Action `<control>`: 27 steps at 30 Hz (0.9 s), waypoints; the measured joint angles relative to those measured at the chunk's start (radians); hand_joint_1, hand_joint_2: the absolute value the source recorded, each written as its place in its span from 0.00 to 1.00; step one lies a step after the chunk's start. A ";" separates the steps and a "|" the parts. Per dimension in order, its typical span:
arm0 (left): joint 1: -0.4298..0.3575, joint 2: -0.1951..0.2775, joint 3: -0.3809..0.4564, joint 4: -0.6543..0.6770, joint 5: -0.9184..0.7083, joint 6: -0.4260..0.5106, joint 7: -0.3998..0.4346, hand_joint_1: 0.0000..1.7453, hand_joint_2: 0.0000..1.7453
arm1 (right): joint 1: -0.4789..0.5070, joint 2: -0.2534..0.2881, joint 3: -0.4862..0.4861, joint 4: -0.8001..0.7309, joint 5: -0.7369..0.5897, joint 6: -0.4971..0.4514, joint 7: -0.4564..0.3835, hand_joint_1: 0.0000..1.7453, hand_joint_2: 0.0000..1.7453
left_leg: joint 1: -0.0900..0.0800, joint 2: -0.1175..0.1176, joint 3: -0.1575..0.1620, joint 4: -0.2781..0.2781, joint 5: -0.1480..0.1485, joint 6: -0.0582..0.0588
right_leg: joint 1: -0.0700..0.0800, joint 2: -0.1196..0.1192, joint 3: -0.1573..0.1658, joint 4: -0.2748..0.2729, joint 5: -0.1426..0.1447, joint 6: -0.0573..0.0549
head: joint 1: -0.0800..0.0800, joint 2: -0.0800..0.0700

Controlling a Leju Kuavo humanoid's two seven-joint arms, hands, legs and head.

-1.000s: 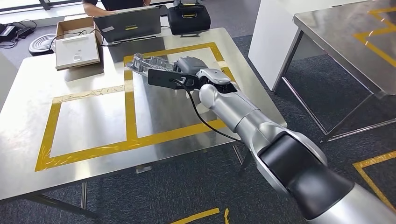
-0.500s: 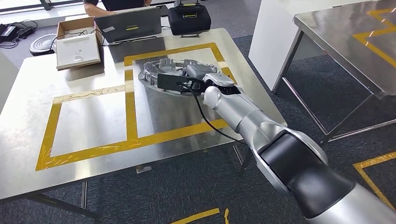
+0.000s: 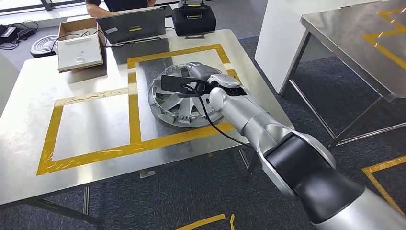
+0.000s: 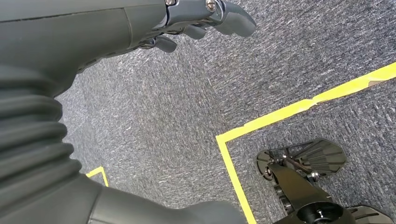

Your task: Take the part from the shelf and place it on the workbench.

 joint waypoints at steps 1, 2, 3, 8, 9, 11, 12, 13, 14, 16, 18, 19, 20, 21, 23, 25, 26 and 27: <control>0.000 0.000 0.000 0.000 0.000 0.000 0.000 0.00 0.00 | -0.001 0.001 -0.002 0.000 -0.004 -0.002 -0.007 0.00 0.00 | 0.000 0.000 0.000 0.000 0.000 0.000 | 0.000 0.000 0.000 0.000 0.000 0.000 | 0.000 0.000; 0.000 0.000 0.000 0.000 0.000 0.000 0.000 0.00 0.00 | -0.003 0.002 -0.005 0.000 -0.011 -0.008 -0.016 0.00 0.00 | 0.000 0.000 0.000 0.000 0.000 0.000 | 0.000 0.000 0.000 0.000 0.000 0.000 | 0.000 0.000; 0.001 0.000 0.000 0.000 0.001 0.000 0.001 0.00 0.00 | -0.006 0.002 -0.010 -0.001 -0.022 -0.018 -0.032 0.00 0.00 | 0.000 0.000 0.000 0.000 0.000 0.000 | 0.000 0.000 0.000 0.000 0.000 0.000 | 0.000 0.000; 0.006 0.002 0.004 0.000 0.014 0.002 0.004 0.00 0.00 | -0.033 0.007 -0.076 -0.052 -0.144 -0.110 -0.198 0.00 0.00 | -0.003 0.000 -0.002 0.006 -0.003 0.009 | -0.004 0.000 0.000 -0.002 0.003 0.005 | 0.000 0.000; 0.008 0.003 0.007 0.000 0.017 0.004 0.005 0.00 0.00 | -0.036 0.008 -0.099 -0.085 -0.188 -0.116 -0.238 0.00 0.00 | -0.005 0.000 -0.002 0.007 -0.003 0.013 | -0.006 0.000 0.001 -0.005 0.005 0.008 | -0.001 0.000; 0.015 0.002 0.014 0.000 0.019 0.006 0.006 0.00 0.00 | -0.033 0.007 -0.157 -0.188 -0.284 -0.099 -0.287 0.00 0.00 | -0.002 0.002 0.006 -0.009 0.009 0.018 | -0.005 0.000 0.004 -0.008 0.005 0.014 | 0.000 0.000; 0.018 0.001 0.016 0.001 0.020 0.007 0.006 0.00 0.00 | -0.031 0.006 -0.185 -0.246 -0.327 -0.081 -0.295 0.00 0.00 | 0.002 0.005 0.011 -0.020 0.017 0.022 | -0.004 0.000 0.001 0.002 -0.006 0.018 | 0.000 0.000; 0.020 0.001 0.019 0.001 0.020 0.008 0.007 0.00 0.00 | -0.027 0.003 -0.209 -0.304 -0.364 -0.064 -0.299 0.00 0.00 | 0.006 0.007 0.014 -0.031 0.025 0.025 | -0.004 -0.001 -0.010 0.030 -0.027 0.022 | 0.001 0.000; 0.022 0.000 0.021 0.001 0.020 0.008 0.007 0.00 0.00 | -0.020 0.000 -0.228 -0.357 -0.389 -0.051 -0.301 0.00 0.00 | 0.009 0.009 0.016 -0.037 0.029 0.026 | -0.006 -0.001 -0.030 0.081 -0.058 0.026 | 0.001 0.000; 0.024 0.000 0.026 0.002 0.020 0.008 0.007 0.00 0.00 | 0.007 -0.009 -0.252 -0.449 -0.416 -0.036 -0.300 0.00 0.00 | 0.012 0.009 0.015 -0.036 0.030 0.028 | -0.011 -0.002 -0.083 0.205 -0.113 0.035 | 0.001 0.000; 0.026 -0.001 0.029 0.002 0.019 0.008 0.007 0.00 0.00 | 0.042 -0.021 -0.266 -0.532 -0.426 -0.034 -0.299 0.00 0.00 | 0.018 0.009 0.012 -0.029 0.027 0.024 | -0.019 -0.002 -0.099 0.245 -0.109 0.045 | 0.001 0.000; 0.027 -0.002 0.030 0.002 0.017 0.008 0.007 0.00 0.00 | 0.056 -0.027 -0.269 -0.571 -0.429 -0.036 -0.300 0.00 0.00 | 0.023 0.009 0.008 -0.022 0.024 0.018 | -0.025 -0.004 -0.080 0.209 -0.082 0.052 | 0.001 0.000; 0.027 -0.003 0.030 0.002 0.015 0.008 0.008 0.00 0.00 | 0.068 -0.033 -0.271 -0.607 -0.430 -0.041 -0.301 0.00 0.00 | 0.028 0.009 0.004 -0.012 0.020 0.010 | -0.031 -0.006 -0.047 0.144 -0.053 0.060 | 0.001 0.000; 0.027 -0.002 0.030 0.001 0.013 0.008 0.008 0.00 0.00 | 0.078 -0.040 -0.272 -0.638 -0.431 -0.047 -0.302 0.00 0.00 | 0.031 0.009 -0.002 -0.002 0.015 0.001 | -0.032 -0.005 -0.015 0.087 -0.032 0.064 | 0.002 0.000; 0.023 -0.002 0.031 0.000 0.008 0.008 0.010 0.00 0.00 | 0.102 -0.051 -0.272 -0.693 -0.431 -0.057 -0.305 0.00 0.00 | 0.030 0.007 -0.012 0.016 0.007 -0.016 | -0.031 0.000 0.013 0.033 -0.022 0.055 | 0.003 0.000; 0.019 -0.004 0.031 0.000 0.006 0.008 0.012 0.00 0.00 | 0.125 -0.059 -0.272 -0.731 -0.431 -0.062 -0.308 0.00 0.00 | 0.029 0.004 -0.018 0.022 0.008 -0.030 | -0.029 0.006 0.004 0.040 -0.026 0.031 | 0.002 0.000; 0.018 -0.005 0.031 0.001 0.006 0.008 0.013 0.00 0.00 | 0.134 -0.062 -0.273 -0.746 -0.431 -0.064 -0.311 0.00 0.00 | 0.031 0.004 -0.021 0.025 0.006 -0.036 | -0.029 0.006 0.001 0.037 -0.028 0.020 | 0.002 0.000; 0.018 -0.006 0.031 0.001 0.005 0.008 0.014 0.00 0.00 | 0.139 -0.062 -0.273 -0.758 -0.431 -0.066 -0.313 0.00 0.00 | 0.032 0.005 -0.028 0.035 -0.004 -0.040 | -0.028 0.006 -0.004 0.037 -0.023 0.011 | 0.002 0.000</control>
